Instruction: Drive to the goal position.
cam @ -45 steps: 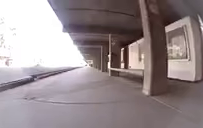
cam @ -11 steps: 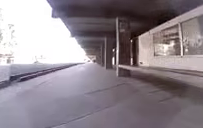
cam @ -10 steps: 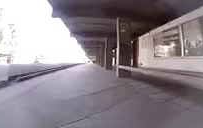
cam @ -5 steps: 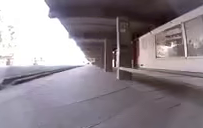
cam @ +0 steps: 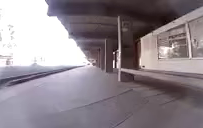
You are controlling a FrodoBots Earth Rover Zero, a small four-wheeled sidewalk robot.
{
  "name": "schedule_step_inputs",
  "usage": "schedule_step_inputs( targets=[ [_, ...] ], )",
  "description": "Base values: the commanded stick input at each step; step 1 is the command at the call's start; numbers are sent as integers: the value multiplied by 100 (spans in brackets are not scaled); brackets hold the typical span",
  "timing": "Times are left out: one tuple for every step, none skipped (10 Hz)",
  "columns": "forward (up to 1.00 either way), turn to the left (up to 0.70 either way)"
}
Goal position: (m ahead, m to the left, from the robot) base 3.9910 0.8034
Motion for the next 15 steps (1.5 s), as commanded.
schedule_step_inputs(
  targets=[
    [50, 0],
    [50, 0],
    [50, 0],
    [50, 0],
    [50, 0],
    [50, 8],
    [50, 40],
    [50, 49],
    [50, 17],
    [50, 0],
    [50, 0],
    [50, 0],
    [50, 0],
    [50, 0],
    [50, 0]
  ],
)
